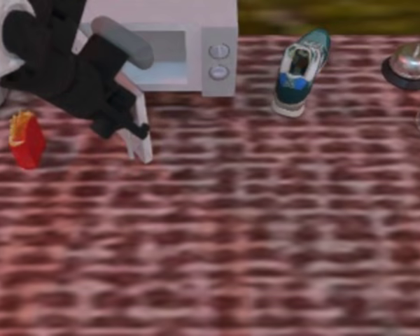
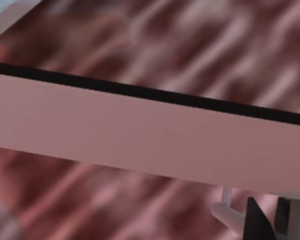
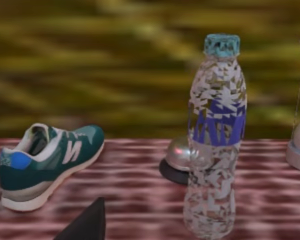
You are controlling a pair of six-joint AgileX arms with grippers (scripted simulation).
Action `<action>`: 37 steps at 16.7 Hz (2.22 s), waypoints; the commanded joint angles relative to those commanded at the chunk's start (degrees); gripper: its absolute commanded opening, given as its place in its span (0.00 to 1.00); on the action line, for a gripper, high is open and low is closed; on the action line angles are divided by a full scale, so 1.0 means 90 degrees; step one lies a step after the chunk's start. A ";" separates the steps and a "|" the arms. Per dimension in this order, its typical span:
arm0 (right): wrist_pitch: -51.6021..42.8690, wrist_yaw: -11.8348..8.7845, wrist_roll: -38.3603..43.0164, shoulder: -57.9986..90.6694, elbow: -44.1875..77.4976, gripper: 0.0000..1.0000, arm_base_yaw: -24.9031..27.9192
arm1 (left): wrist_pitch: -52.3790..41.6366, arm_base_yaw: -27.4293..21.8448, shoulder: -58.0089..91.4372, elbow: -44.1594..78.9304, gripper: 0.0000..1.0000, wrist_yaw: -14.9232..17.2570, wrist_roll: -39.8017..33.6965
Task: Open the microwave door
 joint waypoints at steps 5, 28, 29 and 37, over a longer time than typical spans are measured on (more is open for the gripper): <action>0.0000 0.0000 0.0000 0.0000 0.0000 1.00 0.0000 | 0.0000 0.0000 0.0000 0.0000 0.00 0.0000 0.0000; 0.0000 0.0000 0.0000 0.0000 0.0000 1.00 0.0000 | -0.0345 0.0488 -0.0139 -0.0124 0.00 0.0587 0.1223; 0.0000 0.0000 0.0000 0.0000 0.0000 1.00 0.0000 | -0.0345 0.0488 -0.0139 -0.0124 0.00 0.0587 0.1223; 0.0000 0.0000 0.0000 0.0000 0.0000 1.00 0.0000 | -0.0345 0.0488 -0.0139 -0.0124 0.00 0.0587 0.1223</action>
